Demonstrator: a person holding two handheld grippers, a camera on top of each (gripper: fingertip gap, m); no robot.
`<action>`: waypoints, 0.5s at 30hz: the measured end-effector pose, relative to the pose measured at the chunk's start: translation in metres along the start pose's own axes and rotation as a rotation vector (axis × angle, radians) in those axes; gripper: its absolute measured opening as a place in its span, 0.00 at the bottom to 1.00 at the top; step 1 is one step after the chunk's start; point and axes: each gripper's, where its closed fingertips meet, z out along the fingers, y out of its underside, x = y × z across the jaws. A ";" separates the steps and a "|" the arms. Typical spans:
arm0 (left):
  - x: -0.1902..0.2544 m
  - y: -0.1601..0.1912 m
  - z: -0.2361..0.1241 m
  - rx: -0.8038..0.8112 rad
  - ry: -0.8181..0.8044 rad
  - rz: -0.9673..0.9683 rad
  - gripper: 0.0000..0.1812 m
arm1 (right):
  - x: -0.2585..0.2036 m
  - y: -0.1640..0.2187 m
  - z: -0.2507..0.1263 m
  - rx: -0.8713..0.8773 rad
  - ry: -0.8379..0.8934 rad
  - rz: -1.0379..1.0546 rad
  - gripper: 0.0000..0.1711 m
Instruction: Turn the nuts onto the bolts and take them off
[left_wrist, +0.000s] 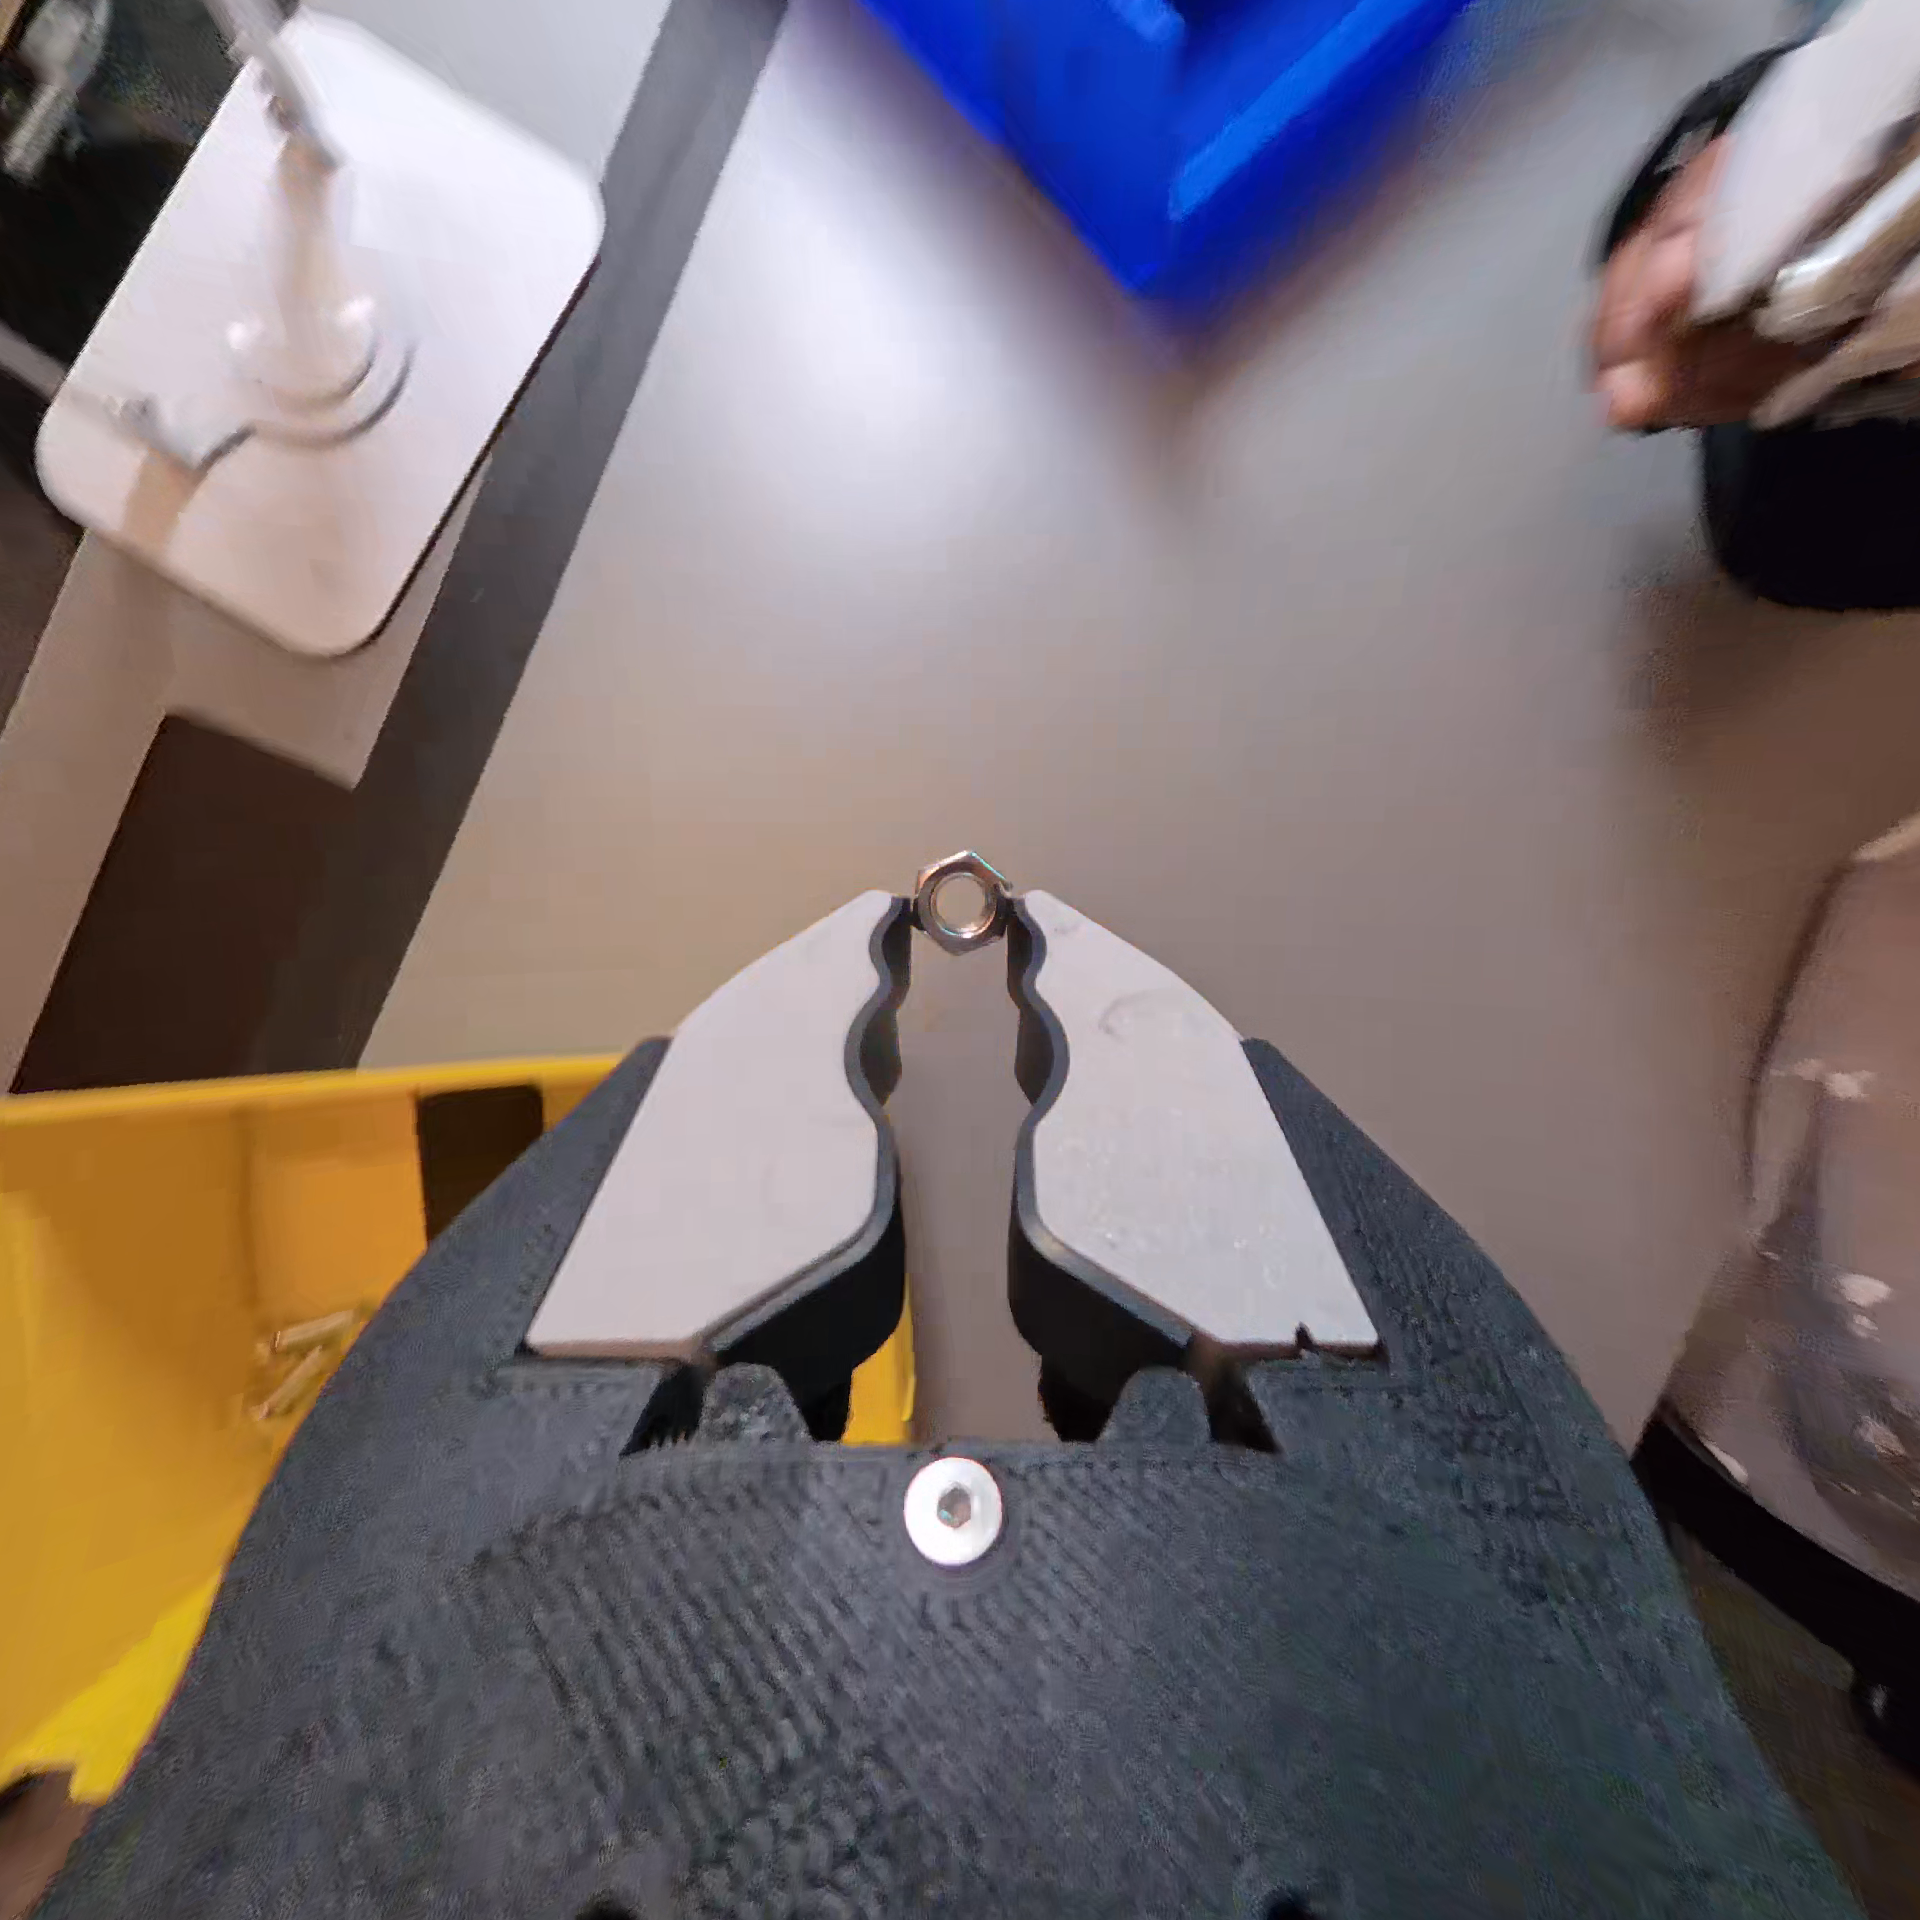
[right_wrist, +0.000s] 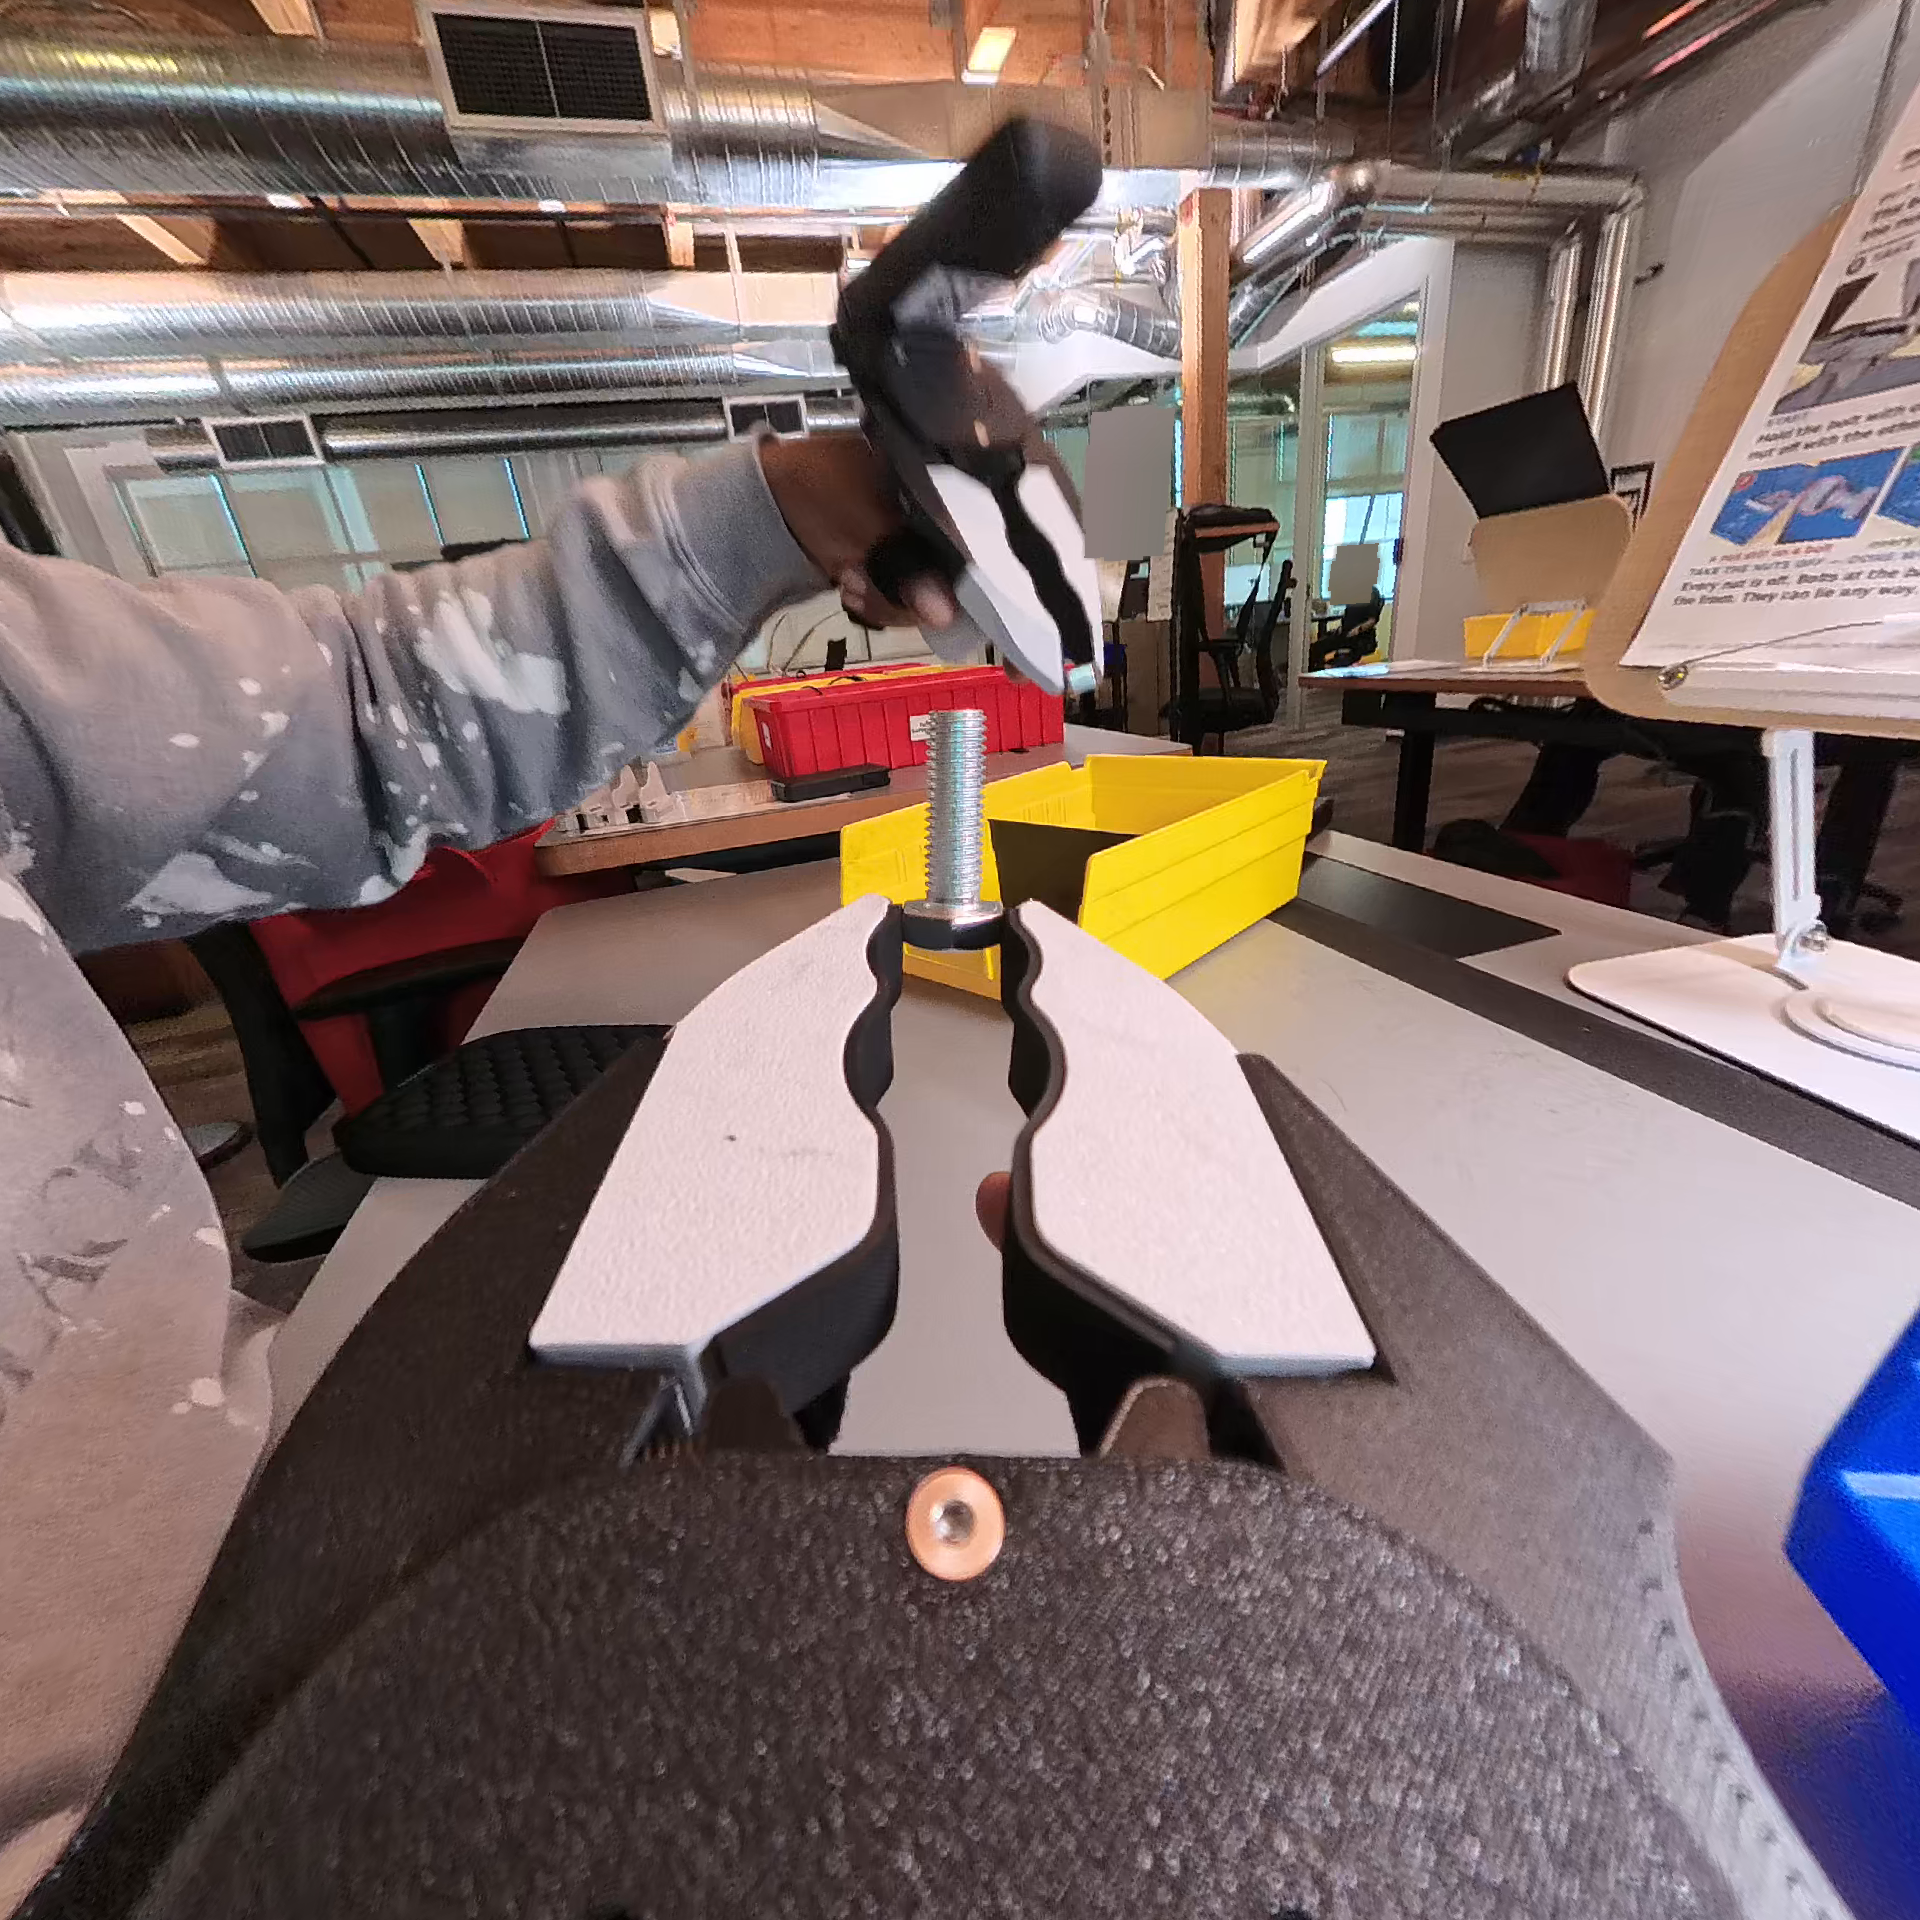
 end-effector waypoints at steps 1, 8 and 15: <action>0.017 -0.013 0.000 0.011 0.036 0.038 0.10 | 0.000 0.001 0.001 0.004 0.001 -0.002 0.10; 0.110 -0.070 0.016 0.039 0.270 0.214 0.10 | -0.001 0.010 0.006 0.000 0.032 -0.028 0.10; 0.156 -0.088 0.033 0.009 0.372 0.304 0.10 | -0.006 0.015 0.012 -0.005 0.055 -0.065 0.10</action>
